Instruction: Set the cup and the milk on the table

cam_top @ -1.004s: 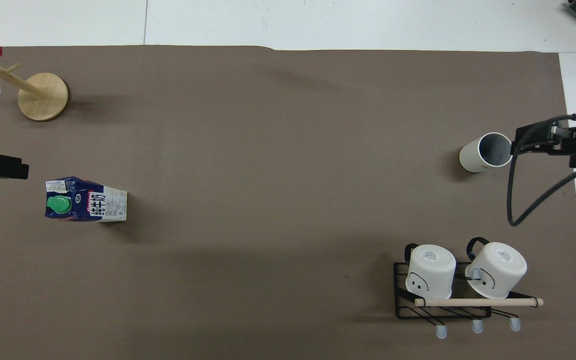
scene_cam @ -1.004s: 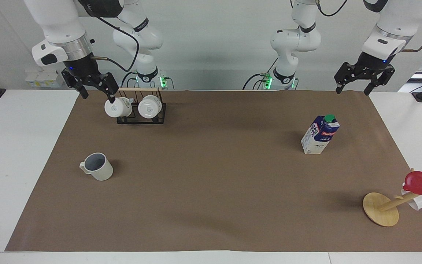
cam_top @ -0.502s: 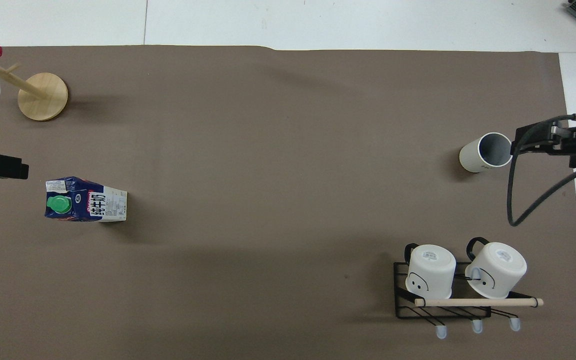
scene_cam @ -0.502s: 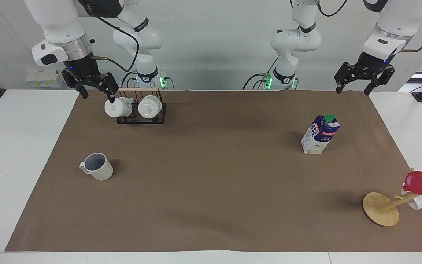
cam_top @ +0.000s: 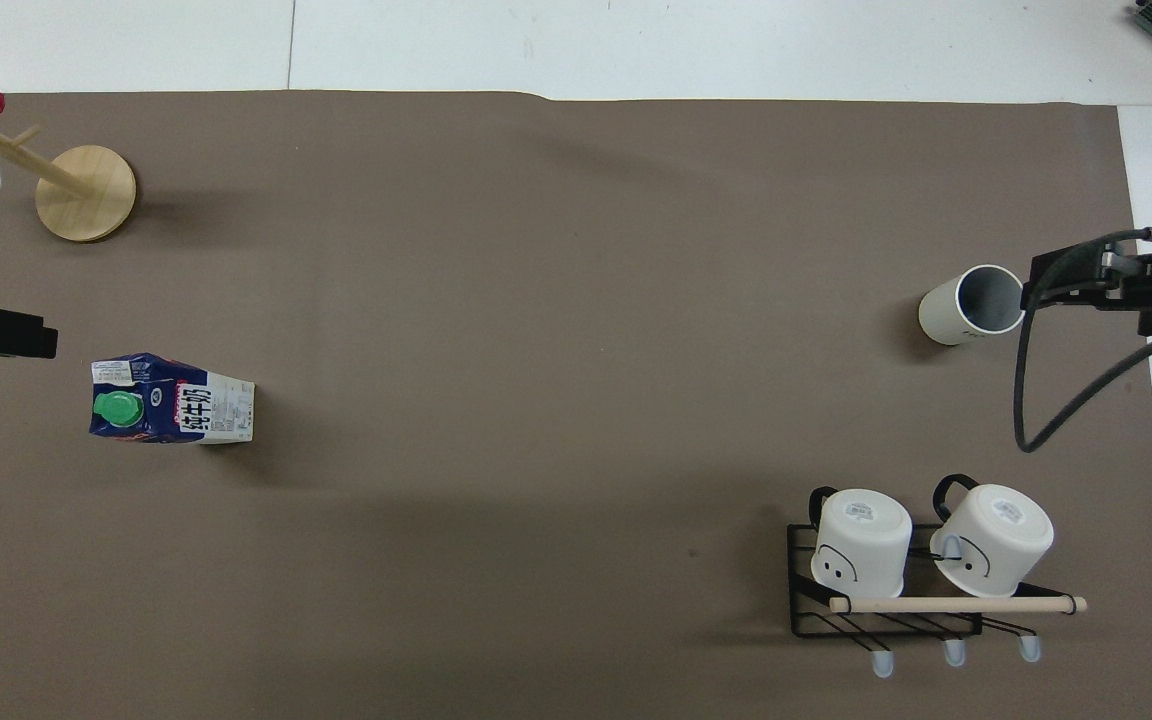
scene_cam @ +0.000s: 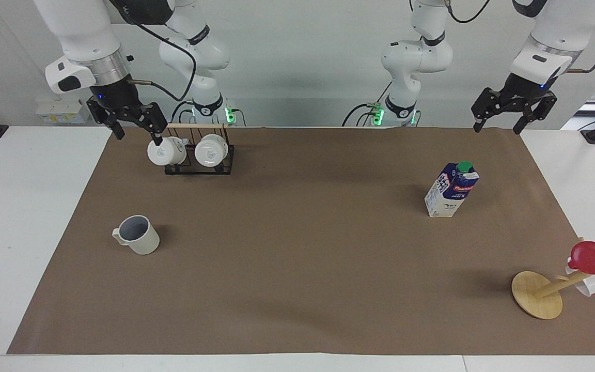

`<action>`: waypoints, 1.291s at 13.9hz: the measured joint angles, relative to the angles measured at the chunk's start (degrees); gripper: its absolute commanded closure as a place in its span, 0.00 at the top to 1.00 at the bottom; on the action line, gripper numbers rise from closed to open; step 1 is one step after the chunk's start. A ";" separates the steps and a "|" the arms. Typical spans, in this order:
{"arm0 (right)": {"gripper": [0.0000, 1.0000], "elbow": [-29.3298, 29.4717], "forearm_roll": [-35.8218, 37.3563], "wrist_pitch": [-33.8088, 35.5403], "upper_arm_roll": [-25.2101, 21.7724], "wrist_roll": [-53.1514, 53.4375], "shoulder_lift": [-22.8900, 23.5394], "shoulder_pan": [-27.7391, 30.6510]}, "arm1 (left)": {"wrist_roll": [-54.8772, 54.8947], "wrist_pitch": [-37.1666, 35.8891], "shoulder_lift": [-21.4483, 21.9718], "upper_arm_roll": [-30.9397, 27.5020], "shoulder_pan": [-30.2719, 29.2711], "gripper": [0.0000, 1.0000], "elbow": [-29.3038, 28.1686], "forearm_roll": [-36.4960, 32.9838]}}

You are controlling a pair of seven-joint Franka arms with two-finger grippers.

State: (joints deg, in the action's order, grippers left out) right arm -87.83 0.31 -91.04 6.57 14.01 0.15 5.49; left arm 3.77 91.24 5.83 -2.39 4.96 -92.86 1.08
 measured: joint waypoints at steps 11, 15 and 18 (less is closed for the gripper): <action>1.00 0.00 0.00 0.00 0.00 0.00 0.00 0.01 | 0.00 0.00 0.00 0.00 0.00 1.00 0.00 0.00; 1.00 0.00 0.00 -0.16 0.00 0.00 0.01 0.11 | 0.00 0.00 0.00 0.00 0.00 1.00 0.00 0.00; 1.00 0.00 0.03 -1.27 -0.02 0.00 0.06 0.23 | 0.00 0.00 0.00 0.00 0.00 1.00 0.00 0.00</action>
State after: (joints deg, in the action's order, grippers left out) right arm -87.83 0.34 -92.31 6.54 14.00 0.21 5.72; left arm 3.77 91.24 5.83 -2.39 4.96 -92.86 1.08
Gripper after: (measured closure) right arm 0.000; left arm 0.000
